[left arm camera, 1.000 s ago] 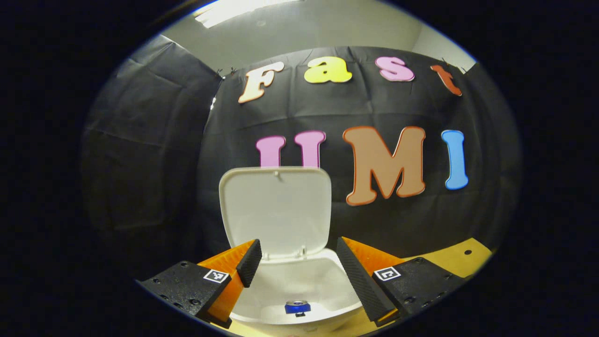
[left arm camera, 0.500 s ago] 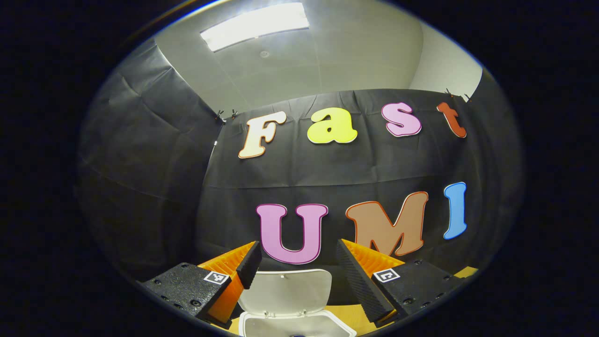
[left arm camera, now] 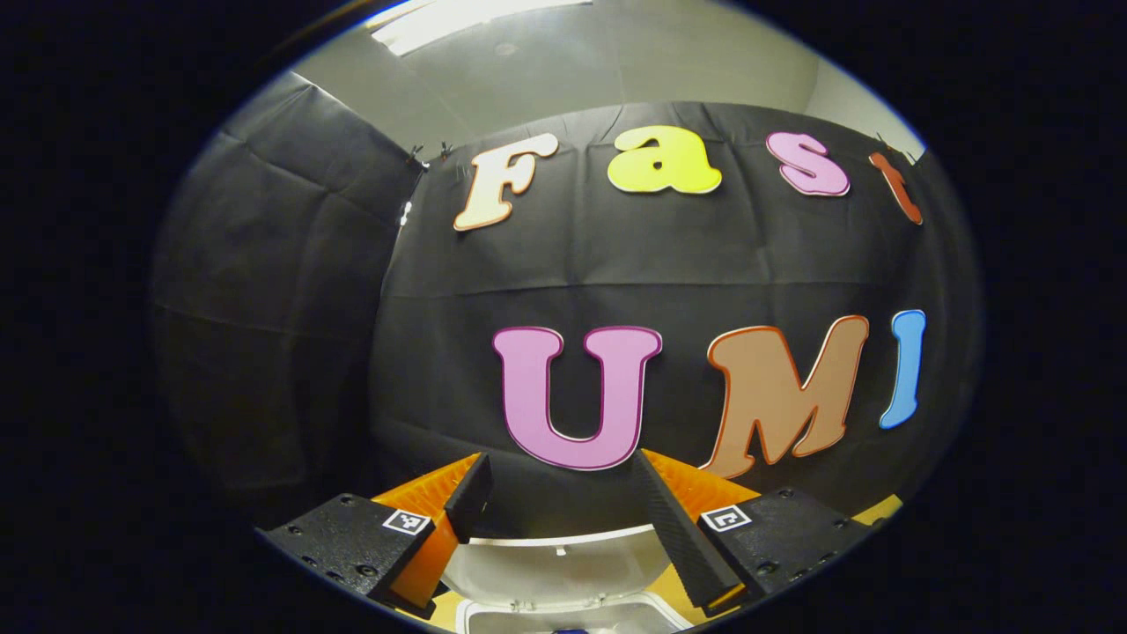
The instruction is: Press the lid of the desktop garbage bin to open it, pick up the crumpled paper on the desktop and throw it into the bin, then pick up the pop can on the desktop and drop it into the bin, and finally close the garbage bin lid.
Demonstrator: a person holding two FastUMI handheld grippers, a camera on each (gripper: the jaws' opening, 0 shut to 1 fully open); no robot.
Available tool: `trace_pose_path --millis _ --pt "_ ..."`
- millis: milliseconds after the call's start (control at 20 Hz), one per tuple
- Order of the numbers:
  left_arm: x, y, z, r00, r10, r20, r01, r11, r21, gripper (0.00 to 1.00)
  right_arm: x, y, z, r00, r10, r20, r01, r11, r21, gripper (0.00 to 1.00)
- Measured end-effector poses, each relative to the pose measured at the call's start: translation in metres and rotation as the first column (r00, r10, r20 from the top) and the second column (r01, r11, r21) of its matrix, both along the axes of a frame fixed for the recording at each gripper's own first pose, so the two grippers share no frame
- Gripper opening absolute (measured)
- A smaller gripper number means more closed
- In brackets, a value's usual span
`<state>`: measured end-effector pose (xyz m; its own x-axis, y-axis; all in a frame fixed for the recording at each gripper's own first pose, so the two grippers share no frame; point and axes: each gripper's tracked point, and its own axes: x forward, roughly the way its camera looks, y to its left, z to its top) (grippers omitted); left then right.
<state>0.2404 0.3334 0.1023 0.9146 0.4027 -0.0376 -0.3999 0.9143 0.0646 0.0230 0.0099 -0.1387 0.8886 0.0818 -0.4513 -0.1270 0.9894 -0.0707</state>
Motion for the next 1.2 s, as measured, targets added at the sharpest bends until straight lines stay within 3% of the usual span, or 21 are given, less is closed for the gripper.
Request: trace_pose_path --millis 100,150,450,750,800,900,950,1050,1100,1200 --pt "0.005 0.006 -0.013 0.999 0.011 -0.037 -0.011 1.000 -0.010 0.95 0.001 -0.001 0.000 1.000 -0.005 0.001 0.005 1.000 -0.005 0.85" --pt "0.008 0.008 -0.019 0.998 0.013 -0.057 -0.014 1.000 -0.010 0.95 0.000 -0.002 0.000 1.000 -0.006 0.001 0.006 1.000 -0.007 0.81" --pt "-0.003 -0.002 -0.035 0.993 0.004 -0.122 -0.008 1.000 -0.027 0.96 0.000 0.002 -0.001 1.000 0.009 0.000 -0.009 1.000 -0.001 0.81" --pt "-0.044 -0.031 -0.045 0.992 -0.024 -0.127 0.019 0.999 -0.041 0.96 0.002 0.009 -0.004 0.999 0.045 0.001 -0.045 0.999 0.019 0.81" --pt "-0.053 -0.037 -0.050 0.991 -0.029 -0.131 0.024 0.999 -0.039 0.96 0.002 0.009 -0.005 0.999 0.050 -0.001 -0.050 0.999 0.022 0.85" --pt "-0.067 -0.045 -0.058 0.990 -0.033 -0.134 0.028 0.999 -0.039 0.96 0.002 0.012 -0.004 0.998 0.063 -0.006 -0.063 0.998 0.027 0.80" --pt "-0.073 -0.049 -0.062 0.990 -0.035 -0.135 0.029 0.999 -0.045 0.98 0.003 0.013 -0.004 0.998 0.070 -0.007 -0.070 0.997 0.026 0.85" --pt "-0.085 -0.056 -0.072 0.989 -0.033 -0.142 0.025 0.998 -0.058 0.95 0.001 0.015 -0.005 0.996 0.084 -0.010 -0.084 0.996 0.025 0.85" --pt "-0.090 -0.058 -0.076 0.989 -0.033 -0.146 0.024 0.998 -0.062 0.93 0.000 0.015 -0.006 0.996 0.091 -0.011 -0.090 0.996 0.023 0.81" --pt "-0.100 -0.062 -0.088 0.987 -0.032 -0.161 0.021 0.997 -0.068 0.98 -0.002 0.016 -0.007 0.995 0.101 -0.018 -0.101 0.995 0.018 0.85"
